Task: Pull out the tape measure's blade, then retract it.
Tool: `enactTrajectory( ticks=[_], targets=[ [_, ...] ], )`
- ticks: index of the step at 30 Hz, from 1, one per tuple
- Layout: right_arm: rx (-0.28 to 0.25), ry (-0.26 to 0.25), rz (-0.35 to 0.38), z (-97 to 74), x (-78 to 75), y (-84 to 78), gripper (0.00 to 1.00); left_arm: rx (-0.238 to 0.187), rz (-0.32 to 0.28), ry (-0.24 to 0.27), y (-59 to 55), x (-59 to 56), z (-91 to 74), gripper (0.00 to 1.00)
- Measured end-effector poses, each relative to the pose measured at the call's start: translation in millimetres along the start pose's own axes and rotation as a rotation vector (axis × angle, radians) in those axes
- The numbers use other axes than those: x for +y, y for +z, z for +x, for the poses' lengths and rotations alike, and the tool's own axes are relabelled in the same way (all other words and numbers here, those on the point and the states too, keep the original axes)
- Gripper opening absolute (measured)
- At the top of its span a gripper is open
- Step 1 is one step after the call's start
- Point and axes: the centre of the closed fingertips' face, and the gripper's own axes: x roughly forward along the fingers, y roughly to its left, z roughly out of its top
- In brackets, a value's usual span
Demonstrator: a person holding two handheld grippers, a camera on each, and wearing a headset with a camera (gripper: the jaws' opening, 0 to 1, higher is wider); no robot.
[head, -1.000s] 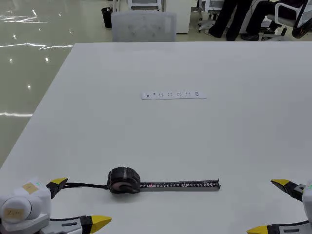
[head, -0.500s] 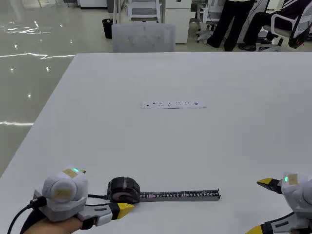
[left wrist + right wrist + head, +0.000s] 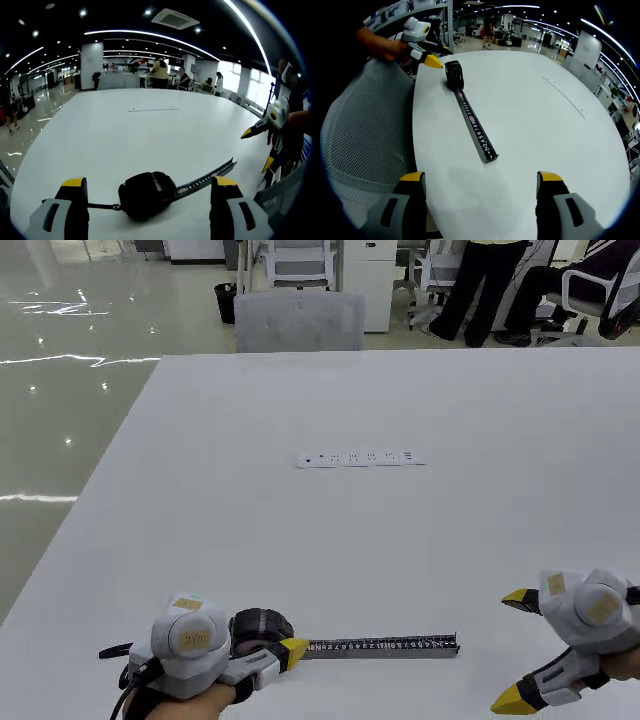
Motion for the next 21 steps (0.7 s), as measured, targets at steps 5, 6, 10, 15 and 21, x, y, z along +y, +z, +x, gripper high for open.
enactTrajectory(
  ticks=[5,6,10,15,21],
  targets=[
    [0.011,0.037,-0.060,11.1,-4.5,7.7,0.89,-0.008,0.069,0.021,-8.5,1.4,3.2,1.00],
    [0.020,0.043,-0.075,15.1,-6.6,7.8,0.88,-0.008,0.066,0.019,-8.3,1.8,3.1,1.00],
    [0.040,0.070,-0.110,26.4,-8.1,8.0,0.81,-0.008,0.040,0.027,-12.2,8.0,5.4,1.00],
    [0.083,0.115,-0.172,39.7,-5.9,3.0,0.70,-0.010,0.000,0.040,-16.7,17.1,7.0,1.00],
    [0.114,0.146,-0.193,48.3,-6.3,-0.6,0.56,-0.036,0.028,0.015,-12.8,8.5,8.4,0.99]
  ],
)
